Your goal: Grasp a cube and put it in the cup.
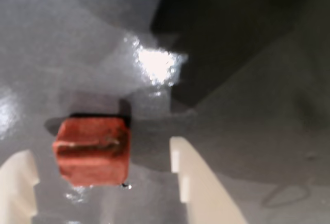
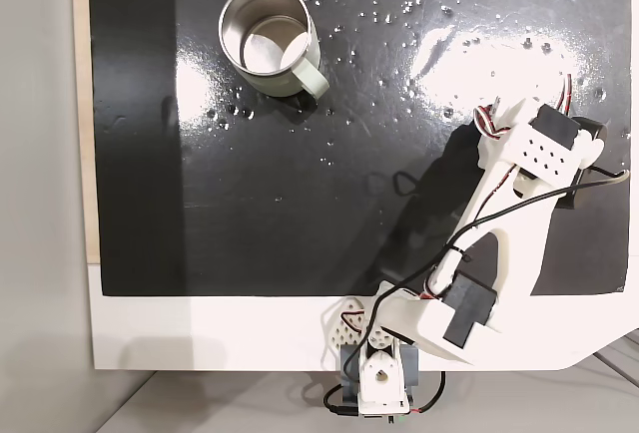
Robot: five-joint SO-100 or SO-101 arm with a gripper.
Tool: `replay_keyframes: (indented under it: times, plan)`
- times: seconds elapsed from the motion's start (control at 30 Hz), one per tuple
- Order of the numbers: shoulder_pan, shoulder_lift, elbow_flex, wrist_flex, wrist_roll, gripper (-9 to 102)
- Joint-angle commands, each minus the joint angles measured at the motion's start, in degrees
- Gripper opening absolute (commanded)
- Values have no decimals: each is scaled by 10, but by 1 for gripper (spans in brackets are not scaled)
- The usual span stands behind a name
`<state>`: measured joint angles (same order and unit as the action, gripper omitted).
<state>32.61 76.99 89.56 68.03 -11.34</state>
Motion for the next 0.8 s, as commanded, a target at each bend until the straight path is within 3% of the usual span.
replay_keyframes:
  times: [0.0,0.4,0.77]
  plan:
    - [-1,3,-4,-11,-9,27]
    - [-14,-31,-27,-15,-16,25]
    - [-12,-34,-30,-15,-21,3]
